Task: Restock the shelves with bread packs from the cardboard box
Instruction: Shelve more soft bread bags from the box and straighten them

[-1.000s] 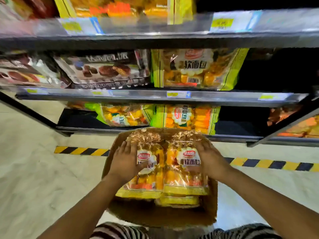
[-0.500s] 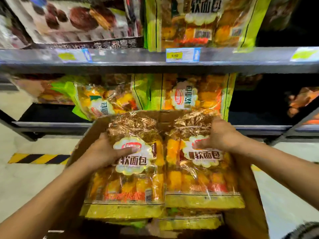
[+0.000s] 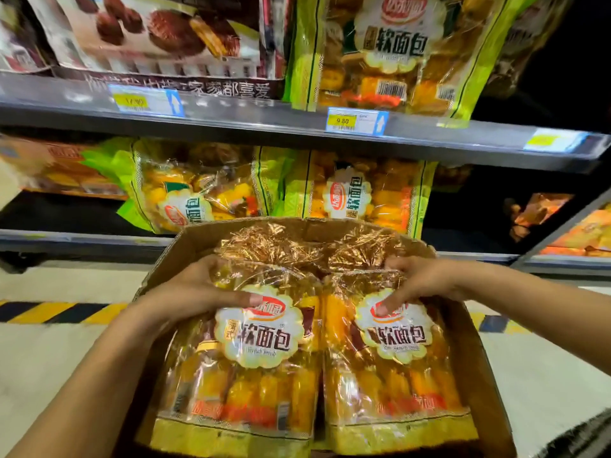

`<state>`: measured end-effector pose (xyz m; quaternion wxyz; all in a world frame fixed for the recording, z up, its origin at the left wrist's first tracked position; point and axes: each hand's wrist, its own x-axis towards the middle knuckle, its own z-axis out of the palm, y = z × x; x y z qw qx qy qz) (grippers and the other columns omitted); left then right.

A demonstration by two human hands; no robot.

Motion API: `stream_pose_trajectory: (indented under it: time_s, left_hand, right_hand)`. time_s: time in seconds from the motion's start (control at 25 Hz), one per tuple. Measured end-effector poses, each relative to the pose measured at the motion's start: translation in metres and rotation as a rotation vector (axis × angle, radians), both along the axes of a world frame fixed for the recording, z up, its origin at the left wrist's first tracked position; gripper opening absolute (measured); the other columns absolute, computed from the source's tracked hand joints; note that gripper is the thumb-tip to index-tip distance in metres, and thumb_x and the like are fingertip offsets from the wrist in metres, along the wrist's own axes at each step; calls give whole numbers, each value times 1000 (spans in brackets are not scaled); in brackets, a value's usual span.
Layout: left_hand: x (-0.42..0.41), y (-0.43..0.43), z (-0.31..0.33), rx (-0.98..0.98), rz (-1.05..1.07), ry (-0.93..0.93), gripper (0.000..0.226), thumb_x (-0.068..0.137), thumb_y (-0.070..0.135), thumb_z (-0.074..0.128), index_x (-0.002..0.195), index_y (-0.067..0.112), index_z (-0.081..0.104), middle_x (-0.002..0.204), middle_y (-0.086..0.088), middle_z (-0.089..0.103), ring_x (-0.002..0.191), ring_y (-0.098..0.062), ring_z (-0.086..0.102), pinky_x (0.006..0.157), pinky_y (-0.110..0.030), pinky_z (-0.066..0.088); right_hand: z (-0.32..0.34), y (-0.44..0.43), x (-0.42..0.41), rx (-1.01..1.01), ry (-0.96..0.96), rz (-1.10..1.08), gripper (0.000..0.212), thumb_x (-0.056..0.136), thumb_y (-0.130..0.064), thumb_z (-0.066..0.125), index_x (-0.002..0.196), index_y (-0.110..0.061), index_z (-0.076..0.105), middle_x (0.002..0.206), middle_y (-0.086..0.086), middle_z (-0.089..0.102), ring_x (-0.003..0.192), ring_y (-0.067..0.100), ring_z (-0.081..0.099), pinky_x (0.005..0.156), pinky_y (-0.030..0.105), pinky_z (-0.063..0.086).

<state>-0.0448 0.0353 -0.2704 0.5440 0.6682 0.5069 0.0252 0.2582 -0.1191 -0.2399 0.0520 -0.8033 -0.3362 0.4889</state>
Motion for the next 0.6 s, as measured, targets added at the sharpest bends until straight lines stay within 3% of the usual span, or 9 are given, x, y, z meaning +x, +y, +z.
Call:
stream_pose_trajectory:
  time_s: [0.12, 0.2, 0.28, 0.4, 0.48, 0.6]
  left_hand:
    - [-3, 2, 6, 39, -136, 0, 81, 39, 40, 95, 109, 26, 57, 93, 3, 76, 85, -13, 72, 83, -31, 54]
    - [1, -1, 13, 136, -117, -14, 68, 43, 37, 94, 99, 28, 57, 85, 7, 76, 77, -8, 71, 69, -20, 51]
    - [6, -4, 23, 250, -53, -66, 69, 40, 43, 93, 95, 29, 56, 90, 9, 72, 79, -6, 68, 67, -20, 49]
    - [16, -6, 49, 400, 30, -120, 95, 18, 64, 87, 101, 27, 58, 101, 6, 70, 90, -16, 68, 81, -33, 53]
    - [29, -4, 73, 445, 127, -169, 93, 20, 61, 87, 103, 26, 60, 100, 2, 73, 89, -20, 71, 84, -39, 55]
    - [64, -9, 113, 596, 211, -228, 101, 22, 64, 90, 110, 23, 59, 113, -1, 69, 102, -24, 66, 97, -45, 49]
  right_hand:
    - [-2, -12, -3, -85, 42, 103, 116, 28, -44, 95, 131, -26, 42, 127, 4, 61, 114, 26, 60, 92, 39, 53]
    - [9, -16, -4, -49, 33, 133, 103, 39, -39, 95, 129, -24, 47, 123, 2, 65, 110, 24, 64, 93, 41, 53]
    - [31, -16, 0, 27, 55, 162, 76, 55, -31, 91, 122, -17, 59, 111, -1, 73, 101, 18, 69, 92, 35, 55]
    - [68, -26, 16, 215, 128, 154, 47, 67, -18, 83, 110, -14, 68, 102, 0, 76, 95, 15, 72, 86, 29, 54]
    - [92, -32, 36, 388, 101, 115, 43, 66, -18, 83, 107, -13, 70, 101, 2, 76, 94, 18, 72, 88, 33, 55]
    - [125, -33, 77, 729, 5, 21, 40, 59, -19, 88, 95, -13, 73, 91, -2, 77, 84, 14, 74, 76, 25, 57]
